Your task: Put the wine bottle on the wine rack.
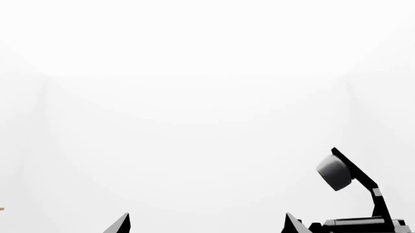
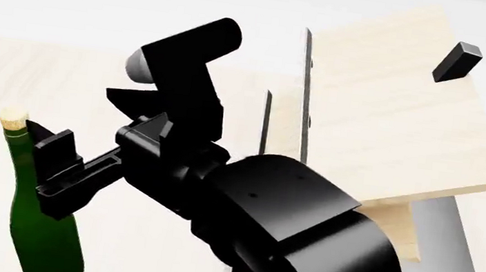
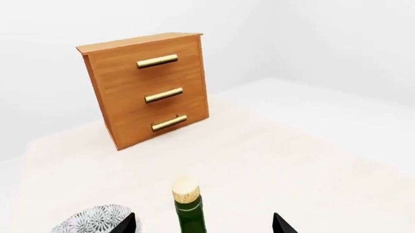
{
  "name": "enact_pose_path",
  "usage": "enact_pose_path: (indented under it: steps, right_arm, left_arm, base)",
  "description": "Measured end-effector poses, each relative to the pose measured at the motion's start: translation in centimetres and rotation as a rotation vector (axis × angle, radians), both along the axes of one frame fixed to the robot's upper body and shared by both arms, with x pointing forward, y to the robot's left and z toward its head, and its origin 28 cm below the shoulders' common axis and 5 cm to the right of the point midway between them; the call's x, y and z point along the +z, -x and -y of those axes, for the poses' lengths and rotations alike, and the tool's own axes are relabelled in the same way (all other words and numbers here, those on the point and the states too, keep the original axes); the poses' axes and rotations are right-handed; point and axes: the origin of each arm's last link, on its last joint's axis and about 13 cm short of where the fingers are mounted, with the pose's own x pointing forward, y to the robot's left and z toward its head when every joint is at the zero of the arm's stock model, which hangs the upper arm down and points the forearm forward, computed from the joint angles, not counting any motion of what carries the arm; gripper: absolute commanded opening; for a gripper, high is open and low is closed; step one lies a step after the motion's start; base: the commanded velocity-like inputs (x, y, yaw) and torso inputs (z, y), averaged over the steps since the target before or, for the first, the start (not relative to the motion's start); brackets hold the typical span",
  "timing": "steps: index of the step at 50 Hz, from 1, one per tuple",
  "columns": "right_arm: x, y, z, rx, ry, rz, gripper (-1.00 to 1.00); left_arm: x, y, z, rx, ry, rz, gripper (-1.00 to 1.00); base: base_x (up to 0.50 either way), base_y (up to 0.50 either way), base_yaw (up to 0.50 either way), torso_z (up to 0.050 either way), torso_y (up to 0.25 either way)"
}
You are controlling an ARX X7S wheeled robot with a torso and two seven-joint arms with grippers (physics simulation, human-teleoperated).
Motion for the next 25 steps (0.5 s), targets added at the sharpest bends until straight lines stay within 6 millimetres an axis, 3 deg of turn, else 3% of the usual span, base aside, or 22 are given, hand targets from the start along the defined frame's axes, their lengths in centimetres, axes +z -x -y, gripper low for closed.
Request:
enact_pose_path:
  steps: [25]
  right_arm:
    - [-2.2, -1.6, -2.0, 0.057, 0.016, -0.086, 1.00]
  left_arm:
    - [0.0, 0.0, 0.0, -0.002, 0.000, -0.003, 1.00]
  base:
    - [0.00, 0.00, 0.00, 0.000, 0.000]
